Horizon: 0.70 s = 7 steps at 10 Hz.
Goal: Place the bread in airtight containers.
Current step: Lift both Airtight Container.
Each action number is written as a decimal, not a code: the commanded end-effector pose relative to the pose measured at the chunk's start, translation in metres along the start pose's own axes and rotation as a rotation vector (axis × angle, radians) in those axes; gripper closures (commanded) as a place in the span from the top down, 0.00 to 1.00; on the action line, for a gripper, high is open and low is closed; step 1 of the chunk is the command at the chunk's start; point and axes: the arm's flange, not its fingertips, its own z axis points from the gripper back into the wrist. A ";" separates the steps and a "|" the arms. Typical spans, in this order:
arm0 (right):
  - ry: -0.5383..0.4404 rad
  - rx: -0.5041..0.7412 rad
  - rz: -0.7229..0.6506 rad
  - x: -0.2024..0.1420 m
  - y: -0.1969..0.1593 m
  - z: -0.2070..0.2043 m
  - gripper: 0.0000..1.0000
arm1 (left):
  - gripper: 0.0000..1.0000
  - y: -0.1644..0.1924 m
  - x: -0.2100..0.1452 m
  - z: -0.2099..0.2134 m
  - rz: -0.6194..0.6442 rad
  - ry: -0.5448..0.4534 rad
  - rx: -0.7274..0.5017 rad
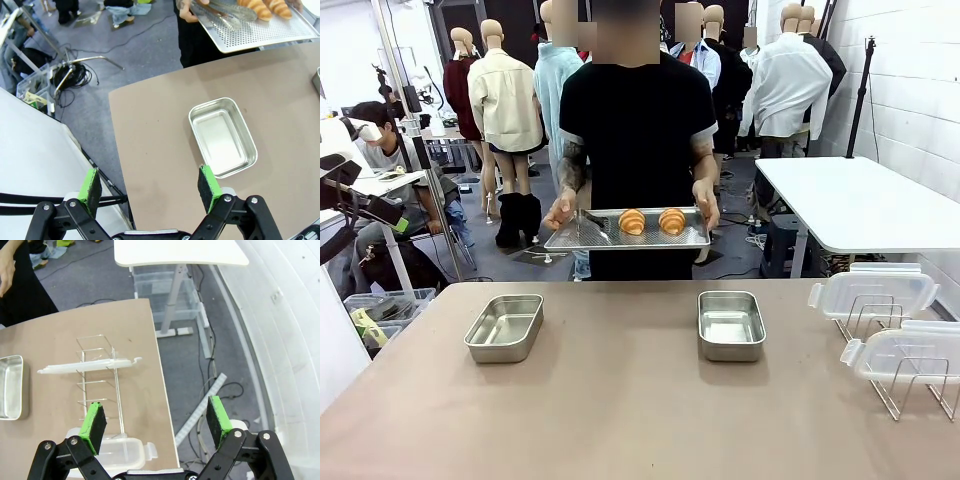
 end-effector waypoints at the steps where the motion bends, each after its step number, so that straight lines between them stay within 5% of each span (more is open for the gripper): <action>1: 0.009 -0.007 0.005 -0.001 0.000 -0.001 1.00 | 1.00 0.002 0.000 0.000 -0.003 0.001 0.003; 7: 0.009 -0.007 0.005 -0.001 0.000 -0.001 1.00 | 1.00 0.002 0.000 0.000 -0.003 0.001 0.003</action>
